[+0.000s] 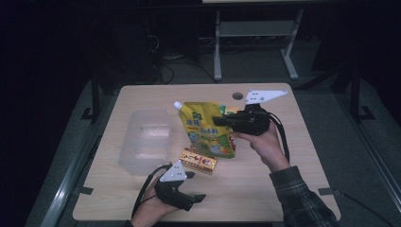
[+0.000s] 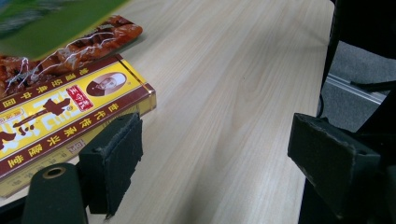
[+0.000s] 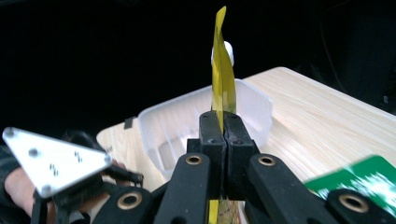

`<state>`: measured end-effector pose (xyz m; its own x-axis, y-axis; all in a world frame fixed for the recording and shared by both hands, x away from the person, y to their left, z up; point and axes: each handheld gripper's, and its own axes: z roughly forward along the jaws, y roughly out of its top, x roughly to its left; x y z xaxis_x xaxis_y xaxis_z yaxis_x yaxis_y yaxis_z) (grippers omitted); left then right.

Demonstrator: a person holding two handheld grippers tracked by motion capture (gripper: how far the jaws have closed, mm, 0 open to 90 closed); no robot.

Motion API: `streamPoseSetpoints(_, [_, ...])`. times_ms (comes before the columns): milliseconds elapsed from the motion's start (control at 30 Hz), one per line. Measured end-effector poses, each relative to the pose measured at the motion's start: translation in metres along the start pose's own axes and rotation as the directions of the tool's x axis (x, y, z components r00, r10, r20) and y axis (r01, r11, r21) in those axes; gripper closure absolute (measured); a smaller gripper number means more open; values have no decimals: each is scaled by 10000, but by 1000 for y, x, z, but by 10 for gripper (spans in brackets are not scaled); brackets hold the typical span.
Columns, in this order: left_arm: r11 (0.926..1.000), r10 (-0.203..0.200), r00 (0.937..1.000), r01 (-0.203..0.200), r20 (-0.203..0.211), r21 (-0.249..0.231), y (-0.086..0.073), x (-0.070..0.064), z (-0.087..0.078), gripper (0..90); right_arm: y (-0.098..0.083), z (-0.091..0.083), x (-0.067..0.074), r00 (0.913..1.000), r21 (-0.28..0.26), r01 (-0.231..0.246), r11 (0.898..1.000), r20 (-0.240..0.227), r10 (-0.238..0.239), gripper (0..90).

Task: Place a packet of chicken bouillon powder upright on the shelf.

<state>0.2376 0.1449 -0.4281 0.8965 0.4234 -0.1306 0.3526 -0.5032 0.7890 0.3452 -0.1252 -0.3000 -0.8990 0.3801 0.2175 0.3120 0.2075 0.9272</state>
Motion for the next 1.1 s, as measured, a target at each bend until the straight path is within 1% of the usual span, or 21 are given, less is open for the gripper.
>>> streamPoseSetpoints(33, [10000, -11, 10000, 11, -5, 3, 0, 0, 0, 172, 3, 5, 1, 10000, 5, 54, 10000, -25, -54, 889])
streamPoseSetpoints(67, [10000, 61, 10000, -60, -30, 58, 0, 0, 1, 166, 5, 11, 2, 10000, 35, 77, 10000, -56, -76, 889])
streamPoseSetpoints(133, [9999, 35, 10000, -35, -36, 154, -1, -1, 2, 155, 11, 21, 3, 9997, 52, 146, 9999, -184, -145, 889])
streamPoseSetpoints(167, [9998, 47, 10000, -47, 4, 182, -1, -2, 3, 150, 14, 26, 5, 9997, 43, 83, 10000, -229, -82, 889])
streamPoseSetpoints(200, [9997, 146, 9999, -146, 9, 215, -1, -2, 5, 148, 17, 32, 5, 9995, 55, 106, 9999, -288, -105, 889])
streamPoseSetpoints(267, [9995, 206, 9998, -207, 30, 250, -1, -3, 6, 141, 22, 43, 6, 9989, 62, 250, 9997, -388, -248, 889])
streamPoseSetpoints(367, [9992, 272, 9996, -273, 54, 293, 0, -4, 7, 140, 30, 60, 9, 9977, 116, 271, 9996, -619, -264, 889])
streamPoseSetpoints(467, [9992, 245, 9997, -247, 60, 303, 0, -4, 7, 141, 36, 78, 12, 9970, 225, 298, 9993, -717, -281, 889])
streamPoseSetpoints(533, [9989, 340, 9994, -342, 44, 334, 0, -2, 7, 141, 40, 90, 14, 9962, 322, 382, 9987, -795, -356, 889])
streamPoseSetpoints(600, [9994, 266, 9996, -268, 68, 208, 0, -2, 8, 141, 44, 102, 17, 9952, 356, 425, 9985, -902, -392, 889])
streamPoseSetpoints(667, [9992, 302, 9995, -304, 78, 240, 0, -2, 7, 141, 48, 113, 18, 9940, 413, 426, 9982, -1023, -382, 889])
streamPoseSetpoints(800, [9989, 366, 9993, -369, 105, 281, -1, -2, 8, 141, 55, 138, 21, 9920, 612, 516, 9968, -1182, -441, 889])
streamPoseSetpoints(833, [9989, 365, 9992, -369, 132, 295, -1, -2, 8, 141, 56, 143, 21, 9919, 713, 609, 9956, -1159, -524, 889])
streamPoseSetpoints(867, [9986, 418, 9991, -421, 111, 306, -1, -1, 8, 141, 57, 147, 22, 9913, 763, 540, 9956, -1235, -443, 889])
streamPoseSetpoints(967, [9984, 472, 9988, -474, 103, 304, -1, -1, 8, 141, 60, 164, 22, 9904, 920, 593, 9940, -1302, -471, 888])
streamPoseSetpoints(1067, [9984, 468, 9989, -471, 86, 311, -1, 0, 7, 141, 60, 180, 21, 9898, 1025, 514, 9934, -1375, -370, 888])
streamPoseSetpoints(1100, [9987, 402, 9992, -404, 92, 312, -1, -1, 7, 141, 59, 185, 21, 9896, 1057, 535, 9930, -1387, -386, 888])
